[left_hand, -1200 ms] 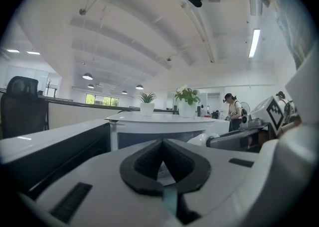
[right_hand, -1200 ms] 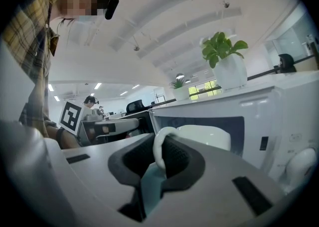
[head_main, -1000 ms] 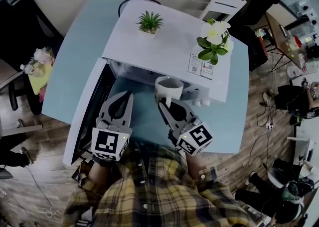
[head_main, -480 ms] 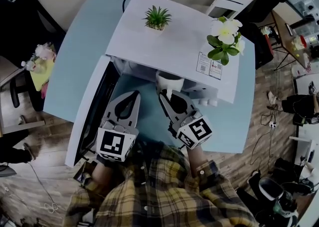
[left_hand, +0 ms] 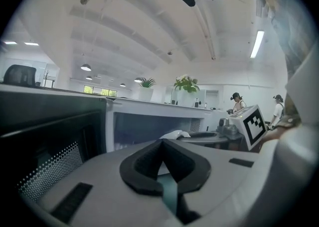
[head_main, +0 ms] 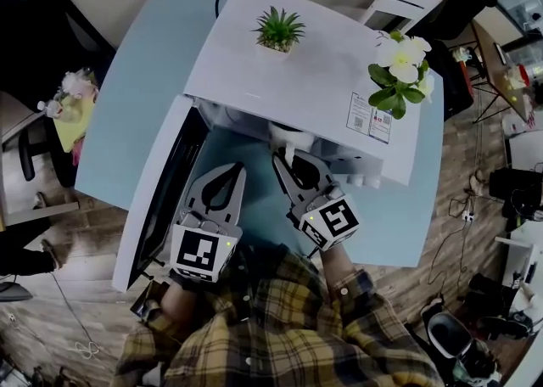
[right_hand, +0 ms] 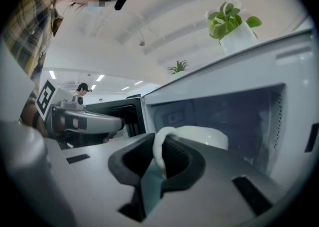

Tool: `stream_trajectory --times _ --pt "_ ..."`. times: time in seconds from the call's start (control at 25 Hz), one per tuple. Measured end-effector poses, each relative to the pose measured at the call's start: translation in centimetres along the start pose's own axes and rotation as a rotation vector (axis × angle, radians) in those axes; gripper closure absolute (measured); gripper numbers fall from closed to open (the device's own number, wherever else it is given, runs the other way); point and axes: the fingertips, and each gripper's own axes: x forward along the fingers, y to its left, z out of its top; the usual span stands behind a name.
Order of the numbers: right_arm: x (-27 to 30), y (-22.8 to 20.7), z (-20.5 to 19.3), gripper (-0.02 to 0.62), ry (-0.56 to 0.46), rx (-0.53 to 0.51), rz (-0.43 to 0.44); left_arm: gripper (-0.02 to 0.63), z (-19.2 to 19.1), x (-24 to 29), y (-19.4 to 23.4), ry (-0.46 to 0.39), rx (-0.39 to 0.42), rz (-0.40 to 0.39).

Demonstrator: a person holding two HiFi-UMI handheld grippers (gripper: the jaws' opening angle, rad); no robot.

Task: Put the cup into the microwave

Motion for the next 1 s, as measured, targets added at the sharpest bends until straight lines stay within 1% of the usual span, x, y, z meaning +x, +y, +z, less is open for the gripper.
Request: stream_trajectory --times 0.24,0.4,0.6,1.0 --pt "1.2 -0.4 0.5 0.551 -0.045 -0.057 -0.013 0.609 -0.8 0.0 0.1 0.011 -0.004 0.007" --pt "2.0 -0.9 0.8 0.550 -0.072 -0.070 -0.032 0.609 -1.1 -0.1 0.1 0.017 -0.006 0.006" --pt "3.2 -1.2 1.2 0.551 -0.096 -0.122 -0.031 0.609 -1.5 -0.1 0.0 0.023 -0.012 0.006" --pt "4.0 -0.8 0.0 0.549 -0.089 -0.219 -0.039 0.609 -2.1 -0.1 0.0 0.028 -0.018 0.006"
